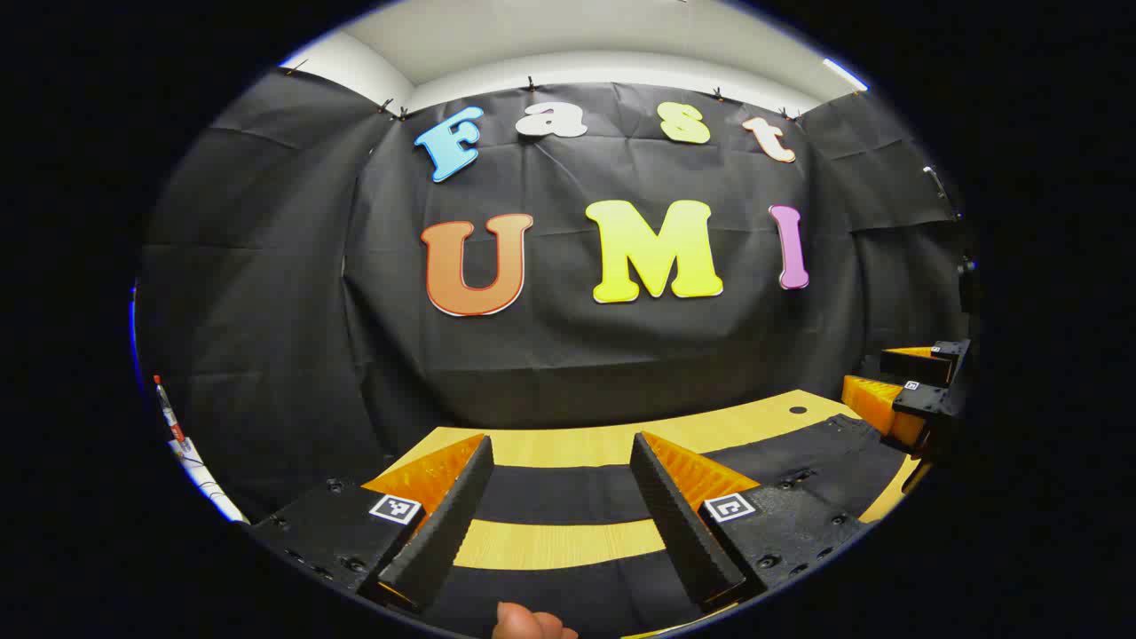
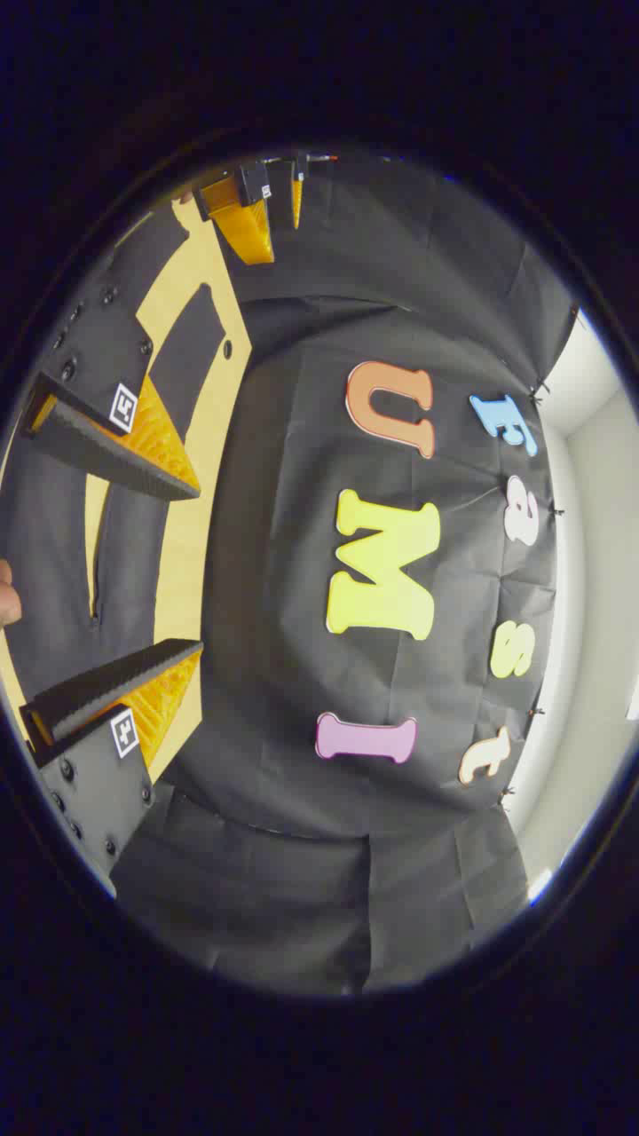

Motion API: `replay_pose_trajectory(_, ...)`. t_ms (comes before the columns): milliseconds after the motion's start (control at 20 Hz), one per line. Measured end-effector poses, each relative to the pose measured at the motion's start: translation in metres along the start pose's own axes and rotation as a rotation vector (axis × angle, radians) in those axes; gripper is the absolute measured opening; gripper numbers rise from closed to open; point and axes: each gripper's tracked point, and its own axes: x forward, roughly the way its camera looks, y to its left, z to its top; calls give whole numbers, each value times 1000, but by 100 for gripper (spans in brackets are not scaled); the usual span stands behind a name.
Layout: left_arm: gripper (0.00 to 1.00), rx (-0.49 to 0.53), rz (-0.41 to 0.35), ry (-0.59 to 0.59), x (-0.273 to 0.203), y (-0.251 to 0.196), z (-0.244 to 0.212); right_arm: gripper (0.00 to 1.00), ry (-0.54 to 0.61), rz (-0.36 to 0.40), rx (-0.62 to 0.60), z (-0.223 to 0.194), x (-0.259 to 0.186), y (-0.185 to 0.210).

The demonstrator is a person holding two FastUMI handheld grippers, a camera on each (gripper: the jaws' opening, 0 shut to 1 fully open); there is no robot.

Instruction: Grasp the waist and the cuffs of the jeans and fold them to make the two legs overlap; first hold the waist and fold one-third of the jeans toward the cuffs, then hold the cuffs and fold the remaining one-third in the same direction to finish folding.

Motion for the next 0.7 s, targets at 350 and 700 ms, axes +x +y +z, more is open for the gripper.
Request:
replay_pose_trajectory(350, 99, 15, -17, 33, -4, -4, -7, 94, 12, -11, 13, -9, 6, 0)
replay_pose_trajectory(700, 99, 6, -16, 46, -6, -1, -8, 94, 13, 8, 0, -10, 7, 7)
